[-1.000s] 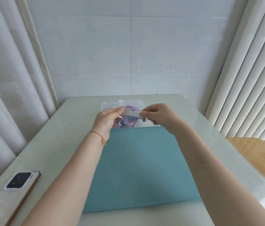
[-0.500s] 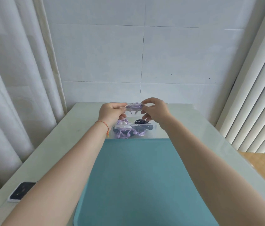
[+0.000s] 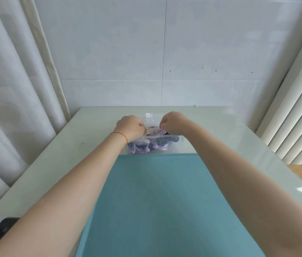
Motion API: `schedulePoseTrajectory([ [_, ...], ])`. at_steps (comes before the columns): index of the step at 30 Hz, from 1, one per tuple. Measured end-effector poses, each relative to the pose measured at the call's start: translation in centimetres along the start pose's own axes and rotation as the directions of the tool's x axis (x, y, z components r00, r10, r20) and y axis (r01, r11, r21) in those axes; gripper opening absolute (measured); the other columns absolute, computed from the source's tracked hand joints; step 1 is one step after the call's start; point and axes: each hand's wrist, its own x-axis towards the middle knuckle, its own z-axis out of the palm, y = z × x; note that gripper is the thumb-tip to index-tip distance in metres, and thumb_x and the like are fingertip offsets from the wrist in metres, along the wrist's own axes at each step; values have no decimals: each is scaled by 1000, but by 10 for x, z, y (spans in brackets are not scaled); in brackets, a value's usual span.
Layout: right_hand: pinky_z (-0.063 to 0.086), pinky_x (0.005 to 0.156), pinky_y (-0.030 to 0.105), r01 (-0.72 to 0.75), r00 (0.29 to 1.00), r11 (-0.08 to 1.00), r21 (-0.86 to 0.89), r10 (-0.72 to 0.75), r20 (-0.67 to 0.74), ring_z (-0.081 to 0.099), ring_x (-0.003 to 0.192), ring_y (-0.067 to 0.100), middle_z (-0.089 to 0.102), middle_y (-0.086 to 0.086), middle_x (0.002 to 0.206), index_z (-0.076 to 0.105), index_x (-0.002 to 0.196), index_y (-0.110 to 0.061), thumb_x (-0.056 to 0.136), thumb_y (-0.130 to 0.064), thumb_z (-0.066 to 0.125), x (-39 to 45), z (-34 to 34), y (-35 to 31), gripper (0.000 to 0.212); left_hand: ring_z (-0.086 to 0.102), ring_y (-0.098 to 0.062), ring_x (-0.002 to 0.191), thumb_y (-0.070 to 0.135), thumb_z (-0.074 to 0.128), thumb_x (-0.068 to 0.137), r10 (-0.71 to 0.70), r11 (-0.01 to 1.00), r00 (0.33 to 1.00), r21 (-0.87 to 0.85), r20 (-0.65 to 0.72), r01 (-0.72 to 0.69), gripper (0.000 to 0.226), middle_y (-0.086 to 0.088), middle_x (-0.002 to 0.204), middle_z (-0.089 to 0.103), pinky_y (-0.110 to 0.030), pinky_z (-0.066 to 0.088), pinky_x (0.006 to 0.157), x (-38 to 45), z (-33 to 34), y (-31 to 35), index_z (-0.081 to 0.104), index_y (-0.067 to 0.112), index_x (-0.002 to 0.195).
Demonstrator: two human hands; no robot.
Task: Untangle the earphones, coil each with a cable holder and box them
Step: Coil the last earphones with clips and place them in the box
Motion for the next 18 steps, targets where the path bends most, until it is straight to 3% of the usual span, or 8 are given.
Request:
schedulePoseTrajectory([
  [2, 48, 69, 29, -34, 997, 999, 33, 36, -67, 61, 85, 28, 69, 12, 91, 70, 99, 1, 85, -10, 48, 0, -5, 2, 28, 60, -30, 101, 28, 38, 74, -31, 995, 988, -98, -154, 16, 42, -4, 96, 74, -35, 50, 89, 4, 1, -10, 78, 20, 85],
  [5, 50, 72, 34, -80, 957, 987, 139, 115, -268, 60, 86, 35, 67, 22, 90, 67, 90, 8, 85, -9, 47, 4, -14, 10, 27, 55, -36, 102, 36, 30, 72, -249, 935, 915, -326, -319, 141, 51, -13, 97, 67, -31, 42, 81, 6, -3, -24, 72, 15, 91],
  [7, 43, 62, 31, -163, 936, 957, 240, 227, -270, 53, 79, 34, 55, 19, 70, 55, 72, 4, 86, -13, 45, 7, -15, 17, 24, 54, -36, 96, 39, 31, 77, -407, 818, 897, -506, -175, 273, 49, -16, 93, 59, -33, 38, 75, 6, -3, -29, 64, 6, 93],
  [8, 40, 63, 29, -229, 933, 918, 323, 302, -195, 50, 81, 30, 51, 14, 73, 51, 76, 0, 89, -18, 45, 8, -13, 21, 24, 54, -34, 93, 43, 34, 82, -453, 708, 890, -630, -60, 318, 50, -15, 96, 58, -34, 41, 77, 7, -2, -30, 61, 4, 97],
  [11, 46, 91, 38, -372, 913, 694, 617, 394, 108, 53, 105, 31, 54, 11, 114, 50, 117, -4, 95, -41, 45, 18, 2, 36, 44, 55, -25, 78, 52, 35, 95, -429, 296, 876, -882, 220, 367, 48, -10, 101, 56, -31, 46, 71, 8, 4, -32, 57, 10, 101],
  [13, 43, 100, 41, -377, 908, 563, 735, 382, 173, 52, 109, 28, 56, 8, 118, 50, 124, -4, 95, -47, 45, 23, 13, 44, 51, 59, -23, 88, 53, 31, 98, -395, 257, 886, -897, 242, 360, 53, -11, 112, 56, -30, 44, 71, 11, 10, -34, 55, 11, 119],
  [15, 40, 93, 36, -363, 907, 486, 795, 379, 182, 49, 110, 25, 56, 5, 117, 50, 125, -8, 97, -46, 43, 24, 17, 46, 48, 54, -27, 117, 53, 30, 97, -409, 299, 887, -887, 213, 351, 54, -9, 125, 55, -35, 43, 85, 15, 16, -36, 55, 14, 125],
  [18, 36, 90, 36, -372, 898, 413, 832, 386, 210, 44, 112, 25, 62, 0, 112, 47, 116, -16, 97, -50, 41, 26, 23, 52, 39, 56, -28, 100, 53, 31, 97, -409, 318, 887, -878, 214, 359, 45, -5, 117, 55, -35, 44, 85, 21, 21, -40, 57, 16, 96],
])
